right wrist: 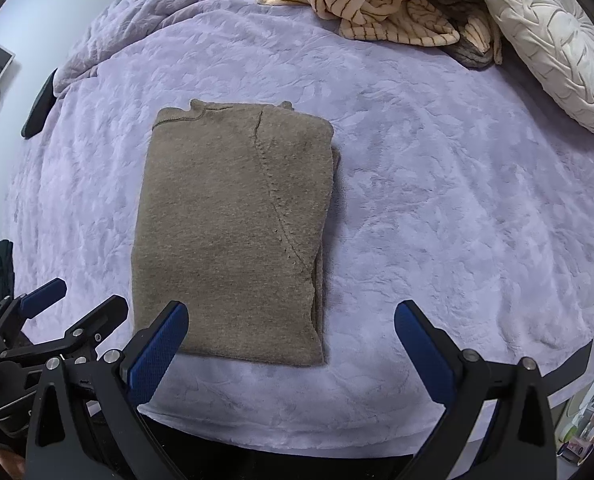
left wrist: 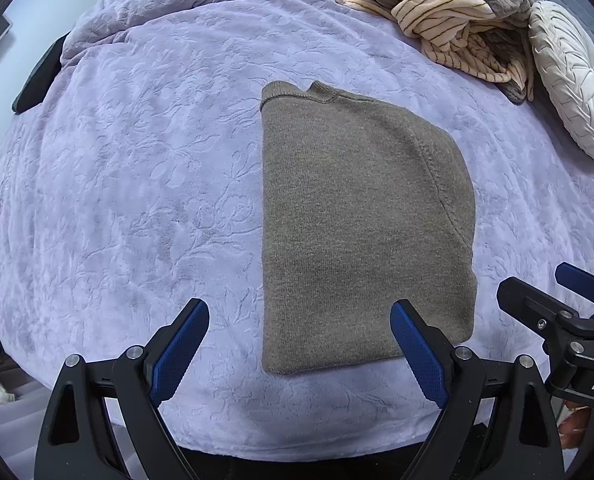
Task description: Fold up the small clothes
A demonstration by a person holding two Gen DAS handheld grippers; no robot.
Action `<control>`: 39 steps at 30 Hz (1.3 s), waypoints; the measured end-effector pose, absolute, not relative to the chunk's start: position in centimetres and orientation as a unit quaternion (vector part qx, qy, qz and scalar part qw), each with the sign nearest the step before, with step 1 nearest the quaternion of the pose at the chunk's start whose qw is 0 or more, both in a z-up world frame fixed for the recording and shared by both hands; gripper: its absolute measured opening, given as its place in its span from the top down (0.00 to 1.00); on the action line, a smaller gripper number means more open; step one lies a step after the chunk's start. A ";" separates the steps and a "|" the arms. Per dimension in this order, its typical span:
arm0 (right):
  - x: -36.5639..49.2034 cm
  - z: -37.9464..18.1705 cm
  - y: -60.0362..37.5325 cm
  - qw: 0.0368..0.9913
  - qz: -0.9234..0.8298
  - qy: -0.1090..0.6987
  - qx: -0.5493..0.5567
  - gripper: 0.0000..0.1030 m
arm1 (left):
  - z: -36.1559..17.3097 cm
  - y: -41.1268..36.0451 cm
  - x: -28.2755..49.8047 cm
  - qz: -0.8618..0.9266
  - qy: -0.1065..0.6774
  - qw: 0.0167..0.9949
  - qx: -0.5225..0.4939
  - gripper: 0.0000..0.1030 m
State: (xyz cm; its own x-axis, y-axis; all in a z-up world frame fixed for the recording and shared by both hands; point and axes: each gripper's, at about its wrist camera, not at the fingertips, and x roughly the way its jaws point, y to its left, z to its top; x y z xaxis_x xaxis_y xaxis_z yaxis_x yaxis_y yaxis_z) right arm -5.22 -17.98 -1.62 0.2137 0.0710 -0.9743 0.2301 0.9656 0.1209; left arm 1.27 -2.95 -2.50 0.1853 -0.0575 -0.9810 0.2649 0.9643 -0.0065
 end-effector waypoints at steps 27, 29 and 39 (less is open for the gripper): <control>-4.8 -1.7 -17.9 0.769 -0.051 0.626 0.118 0.00 | -2.1 -2.9 1.2 -0.097 0.630 0.767 0.082 0.10; -4.9 -1.7 -17.9 0.769 -0.051 0.626 0.117 0.00 | -2.0 -2.9 1.2 -0.096 0.629 0.767 0.083 0.10; -4.9 -1.7 -17.9 0.769 -0.052 0.626 0.119 0.00 | -1.7 -2.9 1.1 -0.092 0.623 0.772 0.088 0.10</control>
State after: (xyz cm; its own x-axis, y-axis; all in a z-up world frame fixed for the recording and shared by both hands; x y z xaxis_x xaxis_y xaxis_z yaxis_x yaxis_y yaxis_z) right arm -4.92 -17.90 -1.70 0.2115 0.0694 -0.9749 0.2291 0.9662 0.1185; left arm 1.14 -2.85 -1.66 0.2060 -0.0327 -0.9780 0.2526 0.9673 0.0209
